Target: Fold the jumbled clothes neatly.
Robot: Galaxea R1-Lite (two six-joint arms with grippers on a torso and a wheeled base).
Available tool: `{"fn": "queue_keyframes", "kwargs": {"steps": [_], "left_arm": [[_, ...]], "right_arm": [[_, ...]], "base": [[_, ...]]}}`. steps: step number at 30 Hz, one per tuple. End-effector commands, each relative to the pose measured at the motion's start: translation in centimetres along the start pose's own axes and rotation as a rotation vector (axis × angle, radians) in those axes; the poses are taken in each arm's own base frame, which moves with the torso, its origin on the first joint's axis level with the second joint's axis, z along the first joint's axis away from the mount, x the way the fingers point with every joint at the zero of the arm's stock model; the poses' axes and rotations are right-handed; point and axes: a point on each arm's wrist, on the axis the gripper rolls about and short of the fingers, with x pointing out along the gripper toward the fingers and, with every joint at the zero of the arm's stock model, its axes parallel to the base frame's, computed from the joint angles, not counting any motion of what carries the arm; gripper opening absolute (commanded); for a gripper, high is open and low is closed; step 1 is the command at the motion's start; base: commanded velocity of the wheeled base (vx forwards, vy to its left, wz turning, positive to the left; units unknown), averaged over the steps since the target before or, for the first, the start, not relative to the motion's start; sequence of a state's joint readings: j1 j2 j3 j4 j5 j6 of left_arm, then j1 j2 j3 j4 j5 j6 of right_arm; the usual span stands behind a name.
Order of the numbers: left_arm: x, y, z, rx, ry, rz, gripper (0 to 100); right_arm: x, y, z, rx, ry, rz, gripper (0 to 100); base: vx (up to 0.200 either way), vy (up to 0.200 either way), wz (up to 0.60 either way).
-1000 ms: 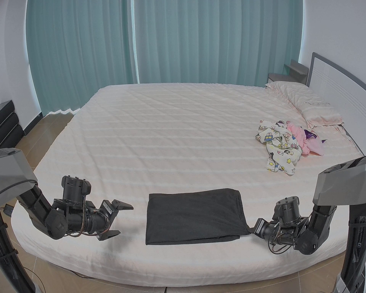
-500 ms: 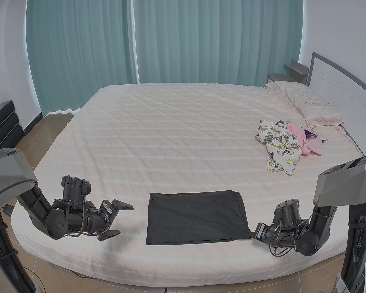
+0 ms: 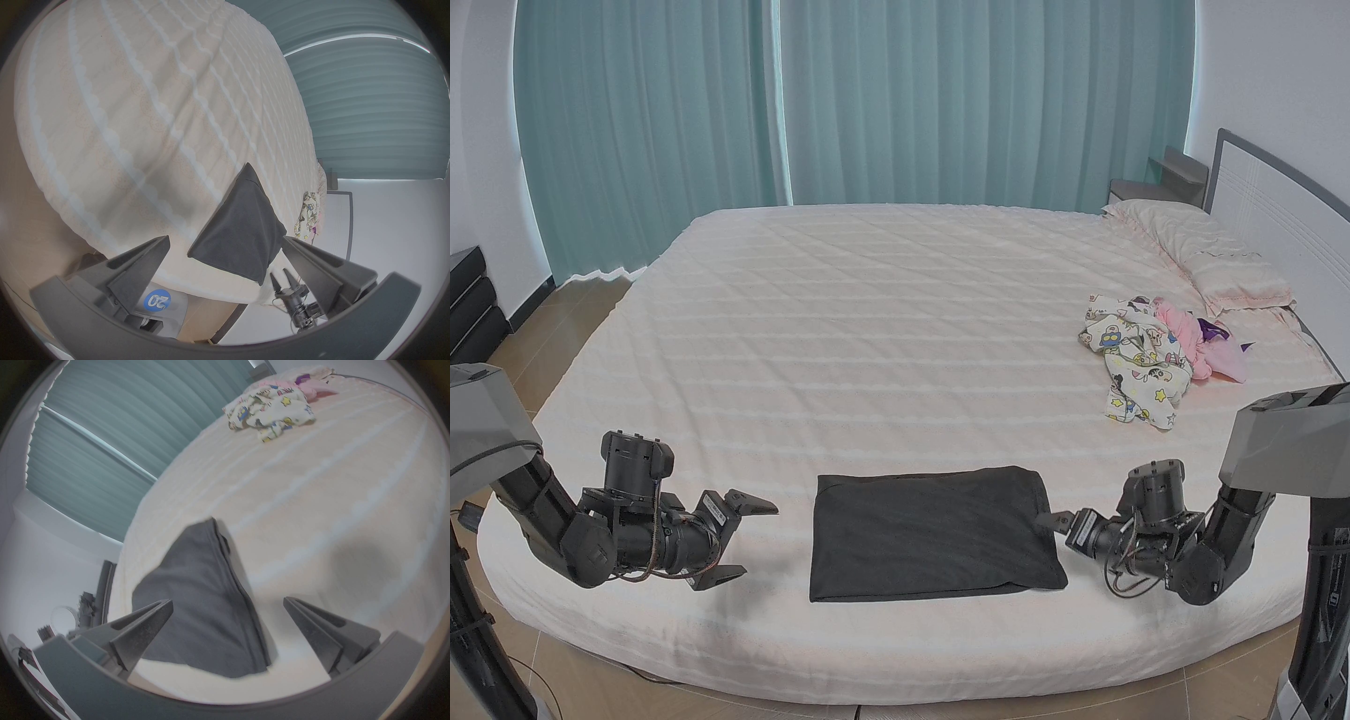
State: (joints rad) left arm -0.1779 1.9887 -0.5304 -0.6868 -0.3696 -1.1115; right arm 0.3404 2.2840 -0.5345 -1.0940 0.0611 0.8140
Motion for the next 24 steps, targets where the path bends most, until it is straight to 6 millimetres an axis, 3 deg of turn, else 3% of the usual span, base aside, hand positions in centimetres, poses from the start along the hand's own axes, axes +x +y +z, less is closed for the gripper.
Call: {"fn": "queue_keyframes", "kwargs": {"steps": [1,4,7,10,11,16,17,24], "left_arm": [[0.0,0.0,0.0,0.001,0.0,0.0,100],[0.0,0.0,0.0,0.001,0.0,0.0,100],[0.0,0.0,0.0,0.0,-0.001,0.002,100],[0.0,0.0,0.0,0.0,-0.001,0.002,100],[0.0,0.0,0.0,0.001,-0.001,0.001,100],[0.0,0.0,0.0,0.001,-0.001,0.001,100],[0.0,0.0,0.0,0.001,-0.001,0.001,100],[0.0,0.0,0.0,0.0,-0.001,0.002,100]], "right_arm": [[5.0,0.9,2.2,0.056,-0.072,0.054,100],[7.2,0.9,2.7,0.063,-0.065,0.038,100],[8.5,1.8,4.3,0.081,-0.074,0.039,100],[8.9,2.0,4.6,0.088,-0.071,0.038,100],[9.9,2.2,4.7,0.091,-0.065,0.035,100],[10.5,2.3,5.1,0.104,-0.076,0.044,100],[10.7,2.3,5.2,0.105,-0.079,0.043,0],[11.1,2.0,5.5,0.121,-0.099,0.043,0]], "base": [[0.0,0.0,0.0],[0.0,0.0,0.0],[0.0,0.0,0.0],[0.0,0.0,0.0],[0.0,0.0,0.0],[0.0,0.0,0.0],[0.0,0.0,0.0],[0.0,0.0,0.0]]}}
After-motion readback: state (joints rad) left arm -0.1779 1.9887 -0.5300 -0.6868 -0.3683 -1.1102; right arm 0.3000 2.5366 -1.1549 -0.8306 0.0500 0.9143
